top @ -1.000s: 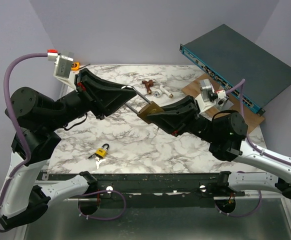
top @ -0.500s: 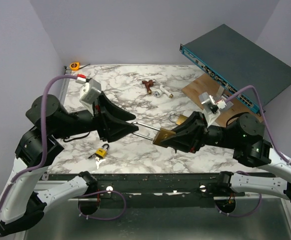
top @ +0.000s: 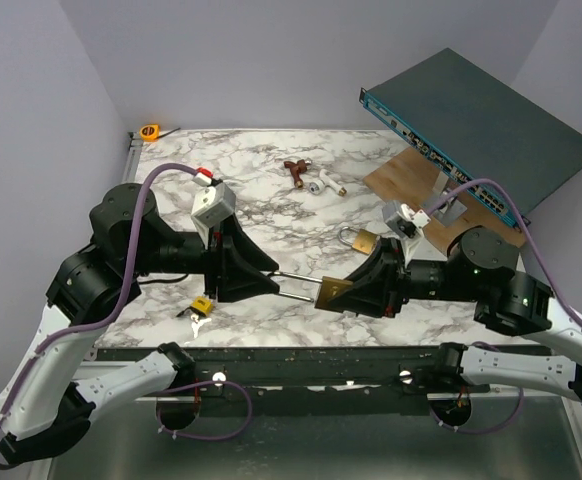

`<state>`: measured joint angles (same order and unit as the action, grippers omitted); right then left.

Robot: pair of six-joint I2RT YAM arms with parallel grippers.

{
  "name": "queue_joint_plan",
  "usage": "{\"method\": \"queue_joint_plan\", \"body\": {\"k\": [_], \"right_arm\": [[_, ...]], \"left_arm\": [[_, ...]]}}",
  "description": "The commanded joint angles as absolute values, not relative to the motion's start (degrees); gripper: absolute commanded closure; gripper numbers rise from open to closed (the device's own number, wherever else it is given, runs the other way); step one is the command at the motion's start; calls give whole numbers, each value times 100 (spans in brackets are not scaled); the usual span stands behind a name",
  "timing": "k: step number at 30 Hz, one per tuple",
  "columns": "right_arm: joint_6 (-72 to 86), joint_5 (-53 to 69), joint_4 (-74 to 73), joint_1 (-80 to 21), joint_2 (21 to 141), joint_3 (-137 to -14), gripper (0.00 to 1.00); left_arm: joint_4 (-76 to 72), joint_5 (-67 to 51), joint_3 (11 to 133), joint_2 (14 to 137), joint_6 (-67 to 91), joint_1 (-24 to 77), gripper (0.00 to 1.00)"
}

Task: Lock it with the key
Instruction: Lock the lock.

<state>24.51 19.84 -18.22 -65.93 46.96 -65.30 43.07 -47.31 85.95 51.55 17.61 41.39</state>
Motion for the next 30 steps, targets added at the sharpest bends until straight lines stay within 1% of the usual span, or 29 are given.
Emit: {"method": "queue_joint_plan", "body": {"k": [1, 8, 12, 14, 17, 18, 27, 29, 30], "right_arm": [[2395, 1825, -1651, -6601, 4429, -6854, 99], [2433, 1935, -1729, -6605, 4470, -6884, 99], [2437, 1865, -1749, -6602, 4442, -6830, 99], [2439, 1861, -1749, -6602, 4444, -6829, 99], [2440, 1808, -1749, -6602, 4439, -6821, 99], [2434, 1823, -1749, -6601, 4447, -6829, 99], [2381, 1752, -1841, -6604, 4482, -6837, 99], [2368, 1711, -1864, -6603, 4467, -6864, 99], [2370, 1696, -1864, -6606, 4465, -6872, 99]], "left_arm": [[4629, -5081, 8443, 5088, 1401, 4154, 57], [4346, -4981, 8275, 5034, 1518, 4150, 58], [4323, -5017, 8337, 5097, 1573, 4148, 65], [4313, -5000, 8350, 5098, 1573, 4148, 67], [4339, -5010, 8400, 5123, 1569, 4148, 74], [4371, -5010, 8414, 5133, 1551, 4153, 75], [4227, -5087, 8344, 5081, 1629, 4149, 75], [4175, -5128, 8321, 5068, 1664, 4149, 78], [4150, -5144, 8307, 5066, 1690, 4148, 82]]}}
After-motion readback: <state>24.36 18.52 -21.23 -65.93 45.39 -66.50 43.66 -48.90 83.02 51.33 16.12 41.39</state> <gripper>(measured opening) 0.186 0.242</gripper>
